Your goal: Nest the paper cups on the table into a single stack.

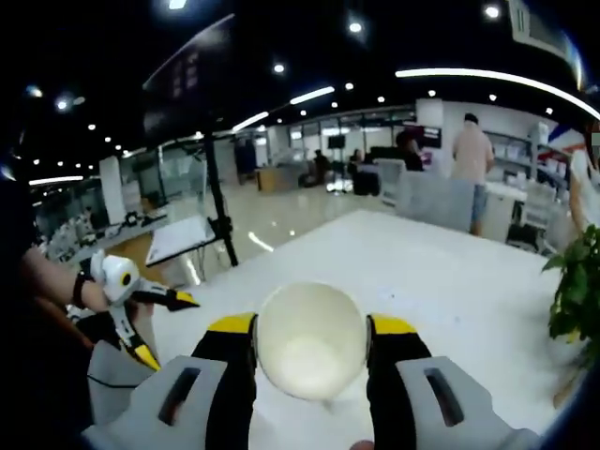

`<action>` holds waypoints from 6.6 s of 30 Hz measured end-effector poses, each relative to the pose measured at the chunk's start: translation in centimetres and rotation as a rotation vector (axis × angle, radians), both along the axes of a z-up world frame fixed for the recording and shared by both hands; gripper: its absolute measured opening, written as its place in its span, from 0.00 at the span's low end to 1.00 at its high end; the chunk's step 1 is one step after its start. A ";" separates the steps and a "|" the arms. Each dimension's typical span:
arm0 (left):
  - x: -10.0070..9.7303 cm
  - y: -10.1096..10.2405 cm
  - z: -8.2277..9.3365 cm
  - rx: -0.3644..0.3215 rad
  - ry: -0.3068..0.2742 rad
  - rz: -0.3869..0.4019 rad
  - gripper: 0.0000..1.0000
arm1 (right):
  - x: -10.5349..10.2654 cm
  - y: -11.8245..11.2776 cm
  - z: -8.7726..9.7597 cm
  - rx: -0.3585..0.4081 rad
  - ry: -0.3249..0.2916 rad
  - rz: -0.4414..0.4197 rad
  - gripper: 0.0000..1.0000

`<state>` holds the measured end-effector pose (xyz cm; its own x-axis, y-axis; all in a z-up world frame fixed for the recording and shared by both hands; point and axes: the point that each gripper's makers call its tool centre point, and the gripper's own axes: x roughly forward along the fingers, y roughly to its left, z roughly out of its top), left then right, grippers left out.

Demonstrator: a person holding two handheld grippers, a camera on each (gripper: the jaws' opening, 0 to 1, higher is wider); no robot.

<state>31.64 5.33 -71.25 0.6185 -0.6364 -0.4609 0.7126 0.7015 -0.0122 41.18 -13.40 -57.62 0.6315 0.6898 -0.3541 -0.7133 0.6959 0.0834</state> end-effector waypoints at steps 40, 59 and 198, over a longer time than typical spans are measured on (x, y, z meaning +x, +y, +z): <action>-0.1 0.4 -0.4 -0.011 -0.001 0.006 0.97 | -7.3 4.6 -6.4 -0.031 0.084 0.128 0.42; -0.2 0.8 -1.0 -0.009 0.006 0.009 0.97 | -9.6 8.5 -10.8 -0.082 0.105 0.224 0.42; 0.1 1.3 -0.5 0.010 0.028 0.003 0.95 | -10.2 -3.3 -12.5 -0.160 -0.003 -0.011 0.79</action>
<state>31.76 6.68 -71.79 0.6073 -0.6297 -0.4844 0.7097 0.7040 -0.0253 30.97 -16.73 -70.15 0.6402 0.6174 -0.4571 -0.7054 0.7081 -0.0315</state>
